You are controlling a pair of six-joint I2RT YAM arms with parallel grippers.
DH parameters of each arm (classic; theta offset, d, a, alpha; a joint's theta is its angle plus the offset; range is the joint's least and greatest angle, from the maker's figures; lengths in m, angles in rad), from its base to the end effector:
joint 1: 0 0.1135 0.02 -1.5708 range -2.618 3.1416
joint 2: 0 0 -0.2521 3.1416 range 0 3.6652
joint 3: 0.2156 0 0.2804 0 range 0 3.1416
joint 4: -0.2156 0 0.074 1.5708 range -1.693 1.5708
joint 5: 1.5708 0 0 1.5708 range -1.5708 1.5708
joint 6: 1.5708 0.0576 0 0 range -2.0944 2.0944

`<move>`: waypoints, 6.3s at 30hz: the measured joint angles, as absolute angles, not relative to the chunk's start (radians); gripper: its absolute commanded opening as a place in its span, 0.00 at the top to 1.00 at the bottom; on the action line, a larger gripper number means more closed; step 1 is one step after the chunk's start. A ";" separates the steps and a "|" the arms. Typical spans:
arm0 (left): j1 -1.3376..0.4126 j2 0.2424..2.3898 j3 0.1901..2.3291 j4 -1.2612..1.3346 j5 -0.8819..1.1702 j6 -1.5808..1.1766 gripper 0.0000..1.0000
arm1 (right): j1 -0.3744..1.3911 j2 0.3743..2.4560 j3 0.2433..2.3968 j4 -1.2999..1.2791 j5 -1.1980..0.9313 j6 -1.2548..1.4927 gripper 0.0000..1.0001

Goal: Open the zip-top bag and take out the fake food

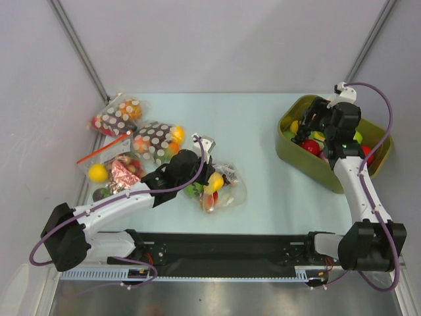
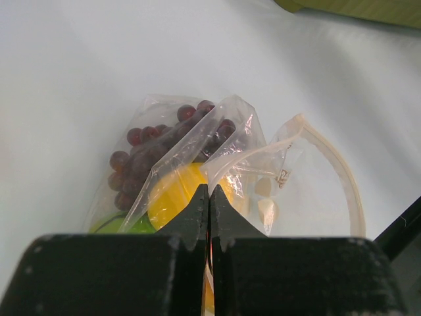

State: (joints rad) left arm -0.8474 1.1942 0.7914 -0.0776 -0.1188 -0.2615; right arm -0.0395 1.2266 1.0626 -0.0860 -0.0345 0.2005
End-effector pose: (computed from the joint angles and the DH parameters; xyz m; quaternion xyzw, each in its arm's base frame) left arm 0.2164 -0.2347 0.2351 0.2170 0.8260 -0.2294 0.4668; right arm 0.3422 -0.0115 0.3327 0.0840 0.7852 0.0629 0.6103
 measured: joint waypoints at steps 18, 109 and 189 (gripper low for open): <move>-0.847 1.209 0.793 -0.078 -0.101 -0.262 1.00 | 0.397 0.930 0.971 -0.190 -0.239 0.219 0.41; -0.794 1.153 0.794 -0.108 -0.100 -0.279 1.00 | 0.996 1.399 0.449 0.818 0.189 0.161 0.66; -0.715 1.362 0.712 -0.090 -0.163 -0.288 1.00 | 0.960 1.751 0.798 0.438 0.017 0.501 0.63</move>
